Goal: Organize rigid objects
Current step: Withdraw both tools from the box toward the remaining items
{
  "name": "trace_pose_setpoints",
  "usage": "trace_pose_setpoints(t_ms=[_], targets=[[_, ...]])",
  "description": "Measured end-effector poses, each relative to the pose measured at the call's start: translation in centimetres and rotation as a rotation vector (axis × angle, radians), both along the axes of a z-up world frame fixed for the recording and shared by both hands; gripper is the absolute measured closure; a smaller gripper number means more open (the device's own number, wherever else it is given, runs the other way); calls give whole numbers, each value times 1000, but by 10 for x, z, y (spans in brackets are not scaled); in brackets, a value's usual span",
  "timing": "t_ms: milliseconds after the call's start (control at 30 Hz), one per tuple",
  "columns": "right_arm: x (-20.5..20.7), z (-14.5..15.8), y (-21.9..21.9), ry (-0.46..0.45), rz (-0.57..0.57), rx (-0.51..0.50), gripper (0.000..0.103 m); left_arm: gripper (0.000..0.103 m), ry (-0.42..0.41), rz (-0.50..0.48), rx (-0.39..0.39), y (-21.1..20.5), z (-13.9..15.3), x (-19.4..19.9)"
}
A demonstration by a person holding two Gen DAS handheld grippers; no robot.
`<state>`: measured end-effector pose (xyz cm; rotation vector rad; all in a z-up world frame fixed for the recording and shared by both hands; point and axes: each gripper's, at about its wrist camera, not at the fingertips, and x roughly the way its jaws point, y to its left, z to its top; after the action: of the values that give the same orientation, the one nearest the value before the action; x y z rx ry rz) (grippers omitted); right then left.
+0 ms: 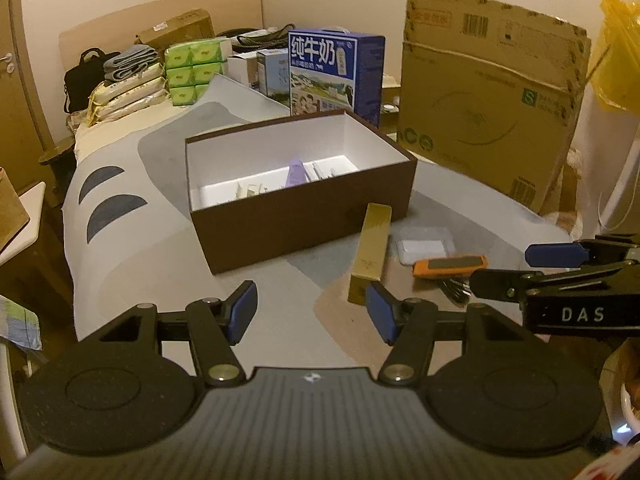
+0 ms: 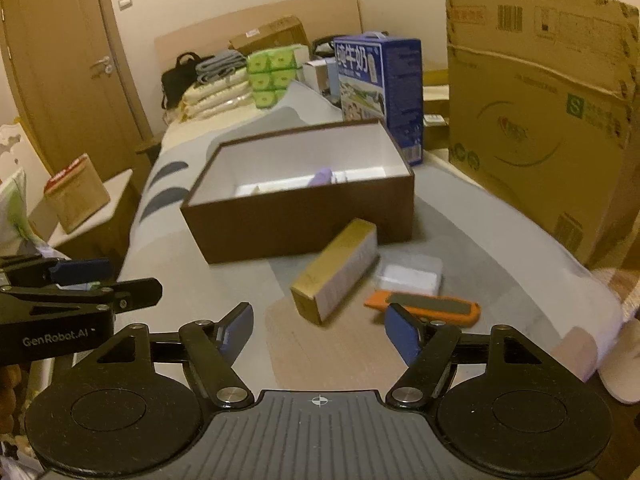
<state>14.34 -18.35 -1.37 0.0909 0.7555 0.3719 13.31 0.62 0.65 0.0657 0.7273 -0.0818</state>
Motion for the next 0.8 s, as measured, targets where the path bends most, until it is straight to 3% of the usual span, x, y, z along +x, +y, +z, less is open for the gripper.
trace_pose_setpoints(t_ms=[800], targets=[[-12, -50, -23, 108, -47, -19, 33, 47, 121, -56, 9, -27, -54, 3]])
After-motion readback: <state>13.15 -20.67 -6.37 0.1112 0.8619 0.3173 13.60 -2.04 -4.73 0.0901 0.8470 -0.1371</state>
